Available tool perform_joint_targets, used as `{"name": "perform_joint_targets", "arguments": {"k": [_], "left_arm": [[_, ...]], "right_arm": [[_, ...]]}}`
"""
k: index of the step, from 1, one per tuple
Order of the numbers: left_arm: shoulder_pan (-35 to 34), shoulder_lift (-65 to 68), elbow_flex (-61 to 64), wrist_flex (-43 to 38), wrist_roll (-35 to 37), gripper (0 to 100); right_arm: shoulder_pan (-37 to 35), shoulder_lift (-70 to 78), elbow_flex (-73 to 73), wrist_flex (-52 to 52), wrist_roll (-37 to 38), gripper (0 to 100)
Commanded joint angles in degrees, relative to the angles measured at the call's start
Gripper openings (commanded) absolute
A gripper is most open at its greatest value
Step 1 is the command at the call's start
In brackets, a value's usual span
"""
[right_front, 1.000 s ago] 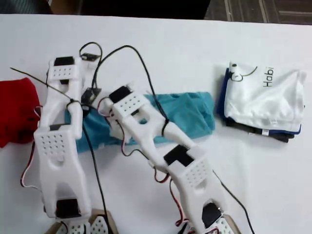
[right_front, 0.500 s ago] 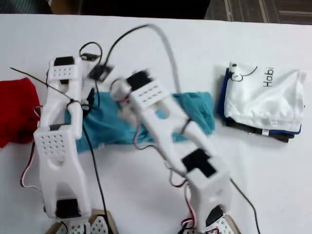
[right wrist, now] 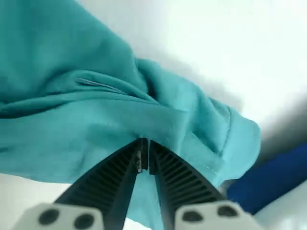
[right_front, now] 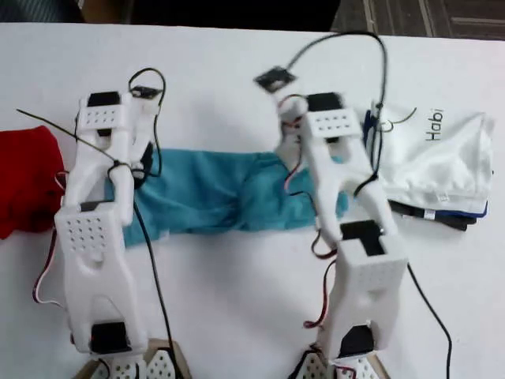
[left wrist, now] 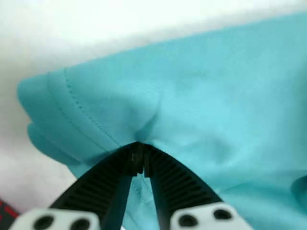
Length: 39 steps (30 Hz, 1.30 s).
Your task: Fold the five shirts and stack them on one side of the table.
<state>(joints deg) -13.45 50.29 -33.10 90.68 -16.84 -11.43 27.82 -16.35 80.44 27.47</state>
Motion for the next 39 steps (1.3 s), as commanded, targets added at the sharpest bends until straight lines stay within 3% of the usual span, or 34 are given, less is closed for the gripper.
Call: {"name": "perform_joint_targets", "arguments": {"k": [1, 7, 13, 24, 28, 39], "left_arm": [[0.09, 0.44, -0.40, -3.43, 0.53, 3], [0.09, 0.44, -0.40, -3.43, 0.53, 3], [0.09, 0.44, -0.40, -3.43, 0.53, 3], [0.09, 0.44, -0.40, -3.43, 0.53, 3], [0.09, 0.44, -0.40, -3.43, 0.53, 3], [0.09, 0.44, -0.40, -3.43, 0.44, 3]], "right_arm": [[1.01, 0.04, -0.26, -0.48, 0.09, 2.1], [0.92, -0.57, -0.53, -0.84, 0.09, 2.6], [1.89, -1.63, -2.81, -0.48, 0.09, 15.9], [2.24, -1.19, -2.37, -0.84, 0.09, 11.5], [2.42, -1.19, -2.37, -0.84, 0.09, 2.0], [5.14, -4.97, -3.69, 0.40, 0.09, 2.1]]}}
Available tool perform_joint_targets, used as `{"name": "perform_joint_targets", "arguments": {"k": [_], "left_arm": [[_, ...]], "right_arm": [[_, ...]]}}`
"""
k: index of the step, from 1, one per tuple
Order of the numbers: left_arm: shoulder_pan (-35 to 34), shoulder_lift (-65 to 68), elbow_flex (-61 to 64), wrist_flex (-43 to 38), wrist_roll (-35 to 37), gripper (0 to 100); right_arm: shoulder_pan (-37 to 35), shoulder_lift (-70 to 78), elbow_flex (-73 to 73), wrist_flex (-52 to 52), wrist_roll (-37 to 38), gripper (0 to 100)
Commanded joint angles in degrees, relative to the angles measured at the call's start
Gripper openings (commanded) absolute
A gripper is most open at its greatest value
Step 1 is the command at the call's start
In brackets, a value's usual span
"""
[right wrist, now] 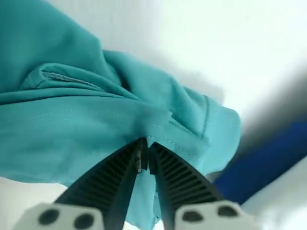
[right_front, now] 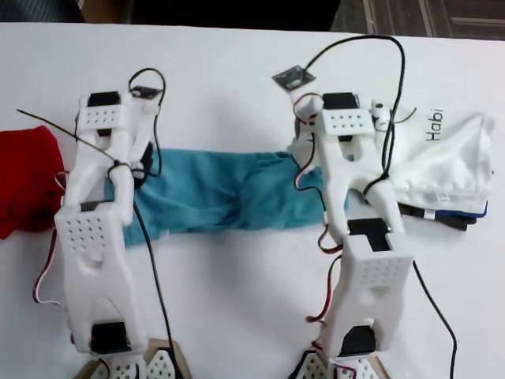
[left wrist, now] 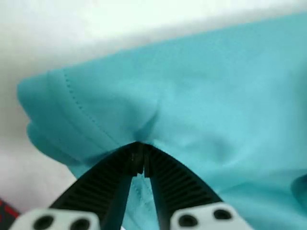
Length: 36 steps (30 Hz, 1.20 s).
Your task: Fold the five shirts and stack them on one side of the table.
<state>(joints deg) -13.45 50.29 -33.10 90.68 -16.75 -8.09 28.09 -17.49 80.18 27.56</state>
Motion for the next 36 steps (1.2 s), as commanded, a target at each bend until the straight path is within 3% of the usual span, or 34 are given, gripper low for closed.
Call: {"name": "perform_joint_targets", "arguments": {"k": [1, 10, 22, 29, 36], "left_arm": [[0.09, 0.44, -0.40, -3.43, 0.35, 3], [0.09, 0.44, -0.40, -3.43, 0.35, 3], [0.09, 0.44, -0.40, -3.43, 0.35, 3], [0.09, 0.44, -0.40, -3.34, 0.35, 3], [-0.44, -0.62, -1.19, -0.62, 0.44, 3]], "right_arm": [[2.51, -6.20, -2.55, 1.10, 0.09, 2.1], [6.90, -10.15, -2.29, 3.91, 0.09, 2.1], [6.73, -2.07, -3.34, 2.77, 0.00, 2.6], [6.81, -9.89, -3.25, 4.62, 0.09, 18.7], [5.05, -22.37, 0.35, 11.12, -0.35, 8.6]]}}
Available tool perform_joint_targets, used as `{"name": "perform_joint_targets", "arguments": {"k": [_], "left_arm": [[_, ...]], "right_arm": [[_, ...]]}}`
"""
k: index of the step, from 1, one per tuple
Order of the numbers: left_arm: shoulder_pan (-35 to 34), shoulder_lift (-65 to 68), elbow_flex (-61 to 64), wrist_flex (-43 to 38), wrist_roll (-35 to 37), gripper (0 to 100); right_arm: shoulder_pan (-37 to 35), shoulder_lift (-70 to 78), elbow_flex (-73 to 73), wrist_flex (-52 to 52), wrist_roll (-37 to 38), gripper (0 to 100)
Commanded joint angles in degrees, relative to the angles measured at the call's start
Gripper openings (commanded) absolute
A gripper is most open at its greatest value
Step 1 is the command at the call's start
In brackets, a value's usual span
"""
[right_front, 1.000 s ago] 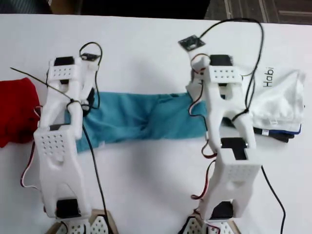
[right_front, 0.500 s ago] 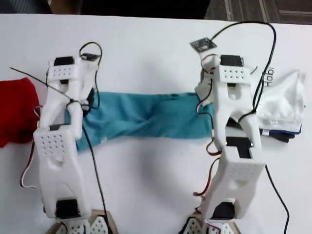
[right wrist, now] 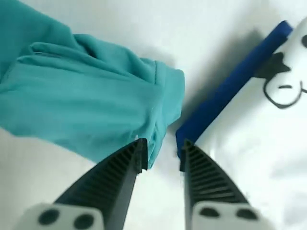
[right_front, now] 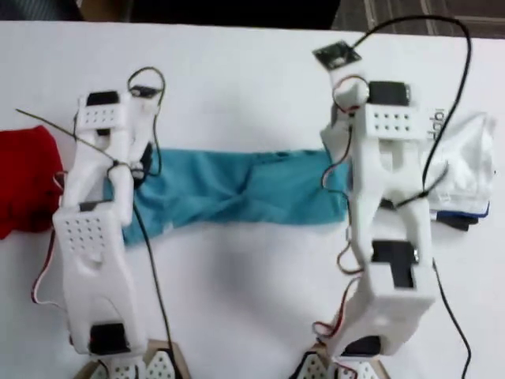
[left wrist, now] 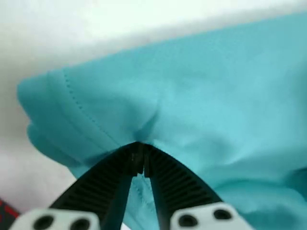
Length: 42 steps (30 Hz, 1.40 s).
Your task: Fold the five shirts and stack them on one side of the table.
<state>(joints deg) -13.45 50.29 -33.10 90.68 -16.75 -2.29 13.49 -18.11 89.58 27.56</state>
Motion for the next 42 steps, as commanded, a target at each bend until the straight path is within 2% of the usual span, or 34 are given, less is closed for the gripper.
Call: {"name": "perform_joint_targets", "arguments": {"k": [1, 5, 8, 15, 18, 23, 34, 42], "left_arm": [[-0.88, -1.41, -2.15, 1.05, 0.44, 3], [-2.99, -6.24, -8.40, 7.47, 0.35, 3], [-3.25, -10.02, -12.00, 11.52, 0.00, 3], [-4.66, -13.45, -4.44, 11.52, -0.09, 3], [-5.01, -13.01, -4.00, 7.38, -0.09, 3], [-8.00, -12.48, -3.38, -5.10, 0.00, 3], [-9.67, -3.69, -4.00, -5.63, 0.44, 3], [-9.32, -3.34, -5.23, -5.19, 0.44, 3]], "right_arm": [[-0.75, -9.63, 3.25, 1.71, -0.35, 9.0], [-0.48, -17.80, 17.58, -1.80, -0.18, 11.5], [-0.75, -25.71, 32.97, -10.24, -0.09, 11.6], [-0.75, -40.04, 63.91, -27.38, 0.09, 11.5], [-0.40, -42.77, 70.95, -31.52, 0.09, 11.5], [-0.31, -45.05, 77.19, -34.33, 0.09, 11.5], [-0.22, -45.85, 78.59, -34.33, 0.00, 11.5], [-0.22, -45.49, 78.59, -34.33, 0.00, 11.5]]}}
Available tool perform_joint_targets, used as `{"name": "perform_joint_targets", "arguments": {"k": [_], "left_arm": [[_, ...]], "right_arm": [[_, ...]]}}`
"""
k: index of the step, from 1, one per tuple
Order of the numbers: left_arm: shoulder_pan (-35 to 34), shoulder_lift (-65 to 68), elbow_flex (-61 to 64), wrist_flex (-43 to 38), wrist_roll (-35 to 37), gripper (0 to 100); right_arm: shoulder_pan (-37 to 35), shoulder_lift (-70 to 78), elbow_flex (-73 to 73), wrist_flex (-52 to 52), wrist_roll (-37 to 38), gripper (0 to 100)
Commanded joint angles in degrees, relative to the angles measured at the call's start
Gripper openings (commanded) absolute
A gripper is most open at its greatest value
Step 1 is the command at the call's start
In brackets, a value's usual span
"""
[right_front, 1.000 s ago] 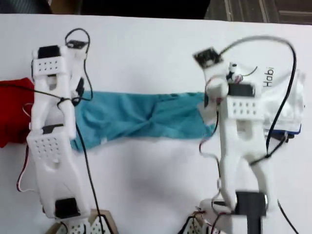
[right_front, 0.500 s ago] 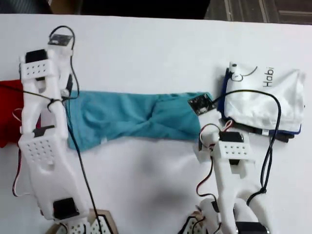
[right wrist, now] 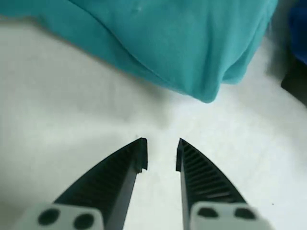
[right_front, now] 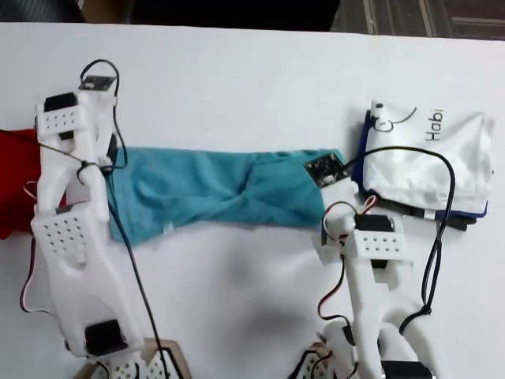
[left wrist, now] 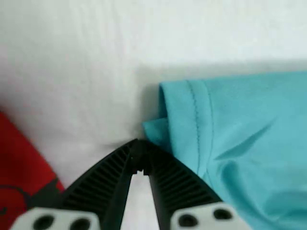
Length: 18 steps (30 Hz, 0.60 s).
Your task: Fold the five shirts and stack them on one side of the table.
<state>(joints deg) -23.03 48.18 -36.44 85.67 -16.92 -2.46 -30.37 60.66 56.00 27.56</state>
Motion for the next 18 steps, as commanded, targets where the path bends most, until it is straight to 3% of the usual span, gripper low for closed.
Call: {"name": "perform_joint_targets", "arguments": {"k": [1, 6, 10, 18], "left_arm": [[0.26, -1.05, -3.12, 0.97, 0.62, 3], [0.35, -1.05, -9.01, 5.89, 0.62, 13], [0.35, -0.44, -15.34, 11.96, 0.79, 13], [2.20, 5.63, -16.31, 12.04, 2.55, 13]], "right_arm": [[-0.04, -1.63, -0.18, -0.75, 0.00, 11.5], [-0.04, -1.63, 0.09, -0.75, 0.00, 11.5], [-0.13, -1.63, 0.53, -0.84, 0.00, 11.5], [-0.13, -1.54, 0.79, -1.89, 0.00, 11.5]]}}
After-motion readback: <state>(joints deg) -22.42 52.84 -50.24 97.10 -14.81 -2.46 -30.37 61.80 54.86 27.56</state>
